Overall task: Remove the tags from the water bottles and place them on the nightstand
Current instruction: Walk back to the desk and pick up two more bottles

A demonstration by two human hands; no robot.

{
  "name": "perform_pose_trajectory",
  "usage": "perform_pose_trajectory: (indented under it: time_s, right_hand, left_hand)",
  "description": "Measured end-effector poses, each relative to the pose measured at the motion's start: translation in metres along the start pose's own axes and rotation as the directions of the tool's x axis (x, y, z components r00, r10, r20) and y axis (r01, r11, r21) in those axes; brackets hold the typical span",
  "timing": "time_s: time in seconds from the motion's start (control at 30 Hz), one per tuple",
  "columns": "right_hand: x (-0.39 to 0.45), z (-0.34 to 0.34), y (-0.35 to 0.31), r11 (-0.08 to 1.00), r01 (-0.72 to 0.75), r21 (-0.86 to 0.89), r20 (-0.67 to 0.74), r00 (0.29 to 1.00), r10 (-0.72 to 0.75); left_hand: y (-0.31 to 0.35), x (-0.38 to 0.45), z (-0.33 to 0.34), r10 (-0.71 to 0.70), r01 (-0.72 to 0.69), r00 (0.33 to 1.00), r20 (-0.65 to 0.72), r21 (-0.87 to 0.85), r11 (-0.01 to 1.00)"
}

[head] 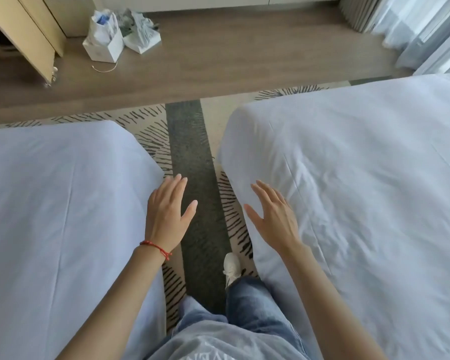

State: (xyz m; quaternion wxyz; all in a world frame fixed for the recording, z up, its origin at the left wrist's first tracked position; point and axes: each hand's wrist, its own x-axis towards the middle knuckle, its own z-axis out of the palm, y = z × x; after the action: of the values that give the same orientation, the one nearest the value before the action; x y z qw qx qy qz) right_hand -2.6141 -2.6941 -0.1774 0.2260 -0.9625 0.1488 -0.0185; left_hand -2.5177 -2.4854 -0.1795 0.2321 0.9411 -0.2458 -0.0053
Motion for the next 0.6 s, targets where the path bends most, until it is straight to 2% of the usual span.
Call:
perform_pose_trajectory:
  time_s: [0.3, 0.6]
  right_hand:
    - [0.168, -0.025, 0.016, 0.998, 0.066, 0.001, 0.051, 0.997, -0.066]
    - [0.371, 0.011, -0.030, 0.993, 0.110, 0.052, 0.084, 0.990, -0.114]
  left_hand:
    - [-0.012, 0.133, 0.002, -0.107, 0.107, 0.994, -0.012, -0.005, 0.994]
    - [-0.094, 0.316, -0.003, -0.148, 0.147, 0.988, -0.050, -0.029, 0.989]
